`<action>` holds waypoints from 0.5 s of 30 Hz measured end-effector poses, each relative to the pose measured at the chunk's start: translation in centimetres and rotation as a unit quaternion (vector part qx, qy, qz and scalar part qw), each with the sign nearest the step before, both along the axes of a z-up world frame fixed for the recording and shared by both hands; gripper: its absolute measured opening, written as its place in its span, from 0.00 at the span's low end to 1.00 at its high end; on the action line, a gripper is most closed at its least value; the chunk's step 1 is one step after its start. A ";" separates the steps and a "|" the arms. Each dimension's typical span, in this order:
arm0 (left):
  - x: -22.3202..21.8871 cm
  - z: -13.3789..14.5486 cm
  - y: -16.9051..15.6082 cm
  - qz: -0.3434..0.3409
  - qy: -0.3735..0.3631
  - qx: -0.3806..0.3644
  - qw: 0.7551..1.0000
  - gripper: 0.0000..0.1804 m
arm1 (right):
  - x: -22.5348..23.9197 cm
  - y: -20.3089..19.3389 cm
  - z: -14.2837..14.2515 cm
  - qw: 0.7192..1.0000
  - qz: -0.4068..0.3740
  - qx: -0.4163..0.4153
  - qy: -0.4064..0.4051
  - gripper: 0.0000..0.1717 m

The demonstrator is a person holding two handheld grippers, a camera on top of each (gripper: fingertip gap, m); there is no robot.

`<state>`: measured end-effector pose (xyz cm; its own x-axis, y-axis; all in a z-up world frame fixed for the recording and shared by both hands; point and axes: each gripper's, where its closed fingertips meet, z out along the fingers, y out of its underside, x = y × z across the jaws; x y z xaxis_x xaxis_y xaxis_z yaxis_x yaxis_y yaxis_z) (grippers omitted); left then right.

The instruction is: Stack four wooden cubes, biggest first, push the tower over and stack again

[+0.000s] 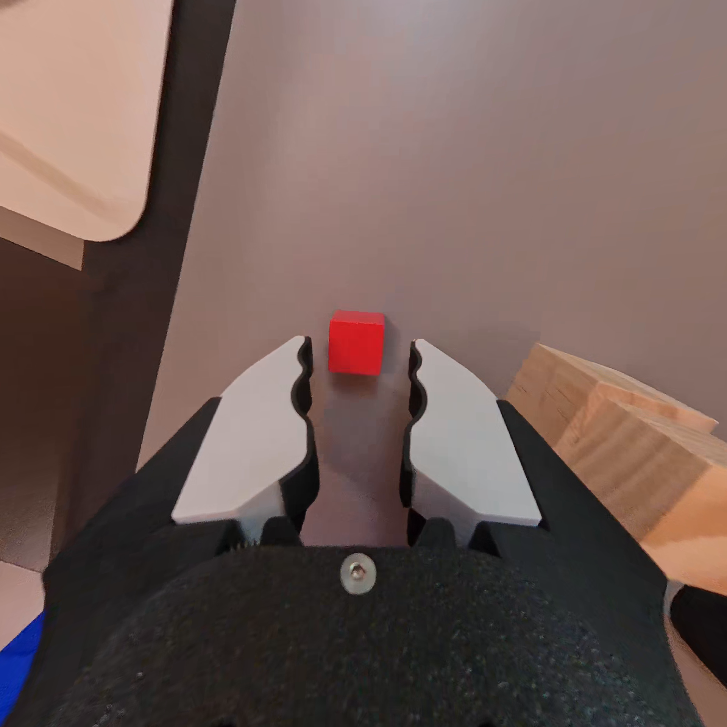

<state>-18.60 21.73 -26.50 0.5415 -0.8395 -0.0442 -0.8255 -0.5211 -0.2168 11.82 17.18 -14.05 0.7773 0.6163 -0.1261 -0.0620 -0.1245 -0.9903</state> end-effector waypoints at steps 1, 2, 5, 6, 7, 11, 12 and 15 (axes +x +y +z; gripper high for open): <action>-0.1 -0.4 -0.1 -0.005 0.007 -0.004 1.000 0.21 | 0.0 0.0 0.1 1.000 0.000 0.001 0.001 0.19; -0.2 -0.6 0.0 -0.010 0.014 0.002 1.000 0.15 | 0.0 0.0 0.2 1.000 0.000 0.002 0.002 0.19; -0.2 0.5 -0.2 -0.018 0.012 0.015 1.000 0.15 | 0.1 -0.1 0.3 1.000 0.000 0.004 0.002 0.19; 0.0 1.5 -0.2 -0.022 0.003 0.029 0.999 0.15 | 0.1 -0.1 0.3 1.000 0.000 0.005 0.002 0.19; 0.3 2.8 -0.3 -0.025 -0.008 0.044 0.999 0.15 | 0.1 -0.1 0.4 1.000 -0.001 0.005 0.003 0.19; 1.4 9.0 -2.2 -0.063 -0.036 0.088 0.993 0.15 | -0.1 -0.1 0.3 1.000 0.002 0.004 0.002 0.19; 1.7 10.3 -3.1 -0.078 -0.042 0.089 0.992 0.15 | -0.1 -0.2 0.2 1.000 0.002 0.003 0.000 0.19; 2.6 12.8 -6.6 -0.138 -0.050 0.072 0.987 0.15 | -0.2 -0.2 0.1 1.000 0.000 0.004 -0.005 0.19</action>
<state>-15.96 15.14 -13.66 0.3004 -0.9445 -0.1325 -0.9028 -0.2367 -0.3592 11.58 16.99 -13.96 0.7780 0.6180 -0.1130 -0.0516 -0.1165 -0.9919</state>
